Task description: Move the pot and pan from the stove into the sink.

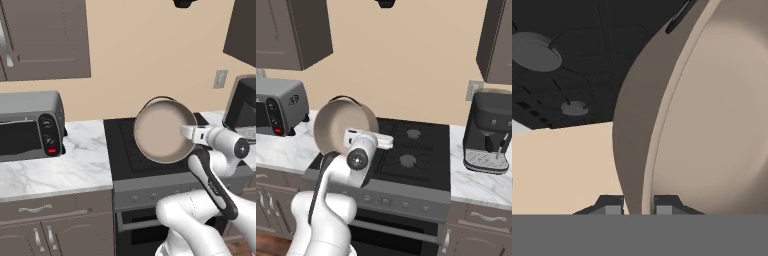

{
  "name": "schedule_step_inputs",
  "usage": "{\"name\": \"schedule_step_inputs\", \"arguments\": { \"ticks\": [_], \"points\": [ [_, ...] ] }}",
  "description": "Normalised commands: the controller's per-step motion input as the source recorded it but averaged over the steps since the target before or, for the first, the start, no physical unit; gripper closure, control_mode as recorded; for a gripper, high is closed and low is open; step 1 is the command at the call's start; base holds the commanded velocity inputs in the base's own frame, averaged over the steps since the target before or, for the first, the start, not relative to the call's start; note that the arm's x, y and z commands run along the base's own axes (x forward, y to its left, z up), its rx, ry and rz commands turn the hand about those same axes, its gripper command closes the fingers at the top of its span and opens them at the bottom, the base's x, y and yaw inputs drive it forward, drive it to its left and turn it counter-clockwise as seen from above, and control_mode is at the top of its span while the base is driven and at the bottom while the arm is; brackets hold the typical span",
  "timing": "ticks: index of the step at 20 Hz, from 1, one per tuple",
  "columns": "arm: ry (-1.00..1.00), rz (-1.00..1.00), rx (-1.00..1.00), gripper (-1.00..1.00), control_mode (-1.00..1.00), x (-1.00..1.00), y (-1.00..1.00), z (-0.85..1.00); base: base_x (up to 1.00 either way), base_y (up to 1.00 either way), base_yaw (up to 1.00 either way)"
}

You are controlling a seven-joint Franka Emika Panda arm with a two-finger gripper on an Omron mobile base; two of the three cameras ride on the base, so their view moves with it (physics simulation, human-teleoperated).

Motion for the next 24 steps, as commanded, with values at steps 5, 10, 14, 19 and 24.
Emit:
{"name": "schedule_step_inputs", "arguments": {
  "ticks": [5, 10, 14, 19, 24],
  "points": [
    [0.0, 0.0, 0.0, 1.0, -1.0, 0.0, 0.0, 0.0, 0.0, 0.0, 0.0],
    [0.0, 0.0, 0.0, 1.0, -1.0, -0.01, 0.0, 0.0, 0.0, 0.0, 0.0],
    [0.01, 0.0, 0.0, 1.0, 1.0, -0.18, 0.0, -0.08, -0.28, -0.03, 0.0],
    [0.0, 0.0, 0.0, 1.0, 1.0, 0.0, 0.0, 0.0, -0.63, -0.07, 0.0],
    [0.0, 0.0, 0.0, 1.0, 1.0, 0.0, 0.0, 0.0, -0.37, -0.01, 0.0]
  ]
}}
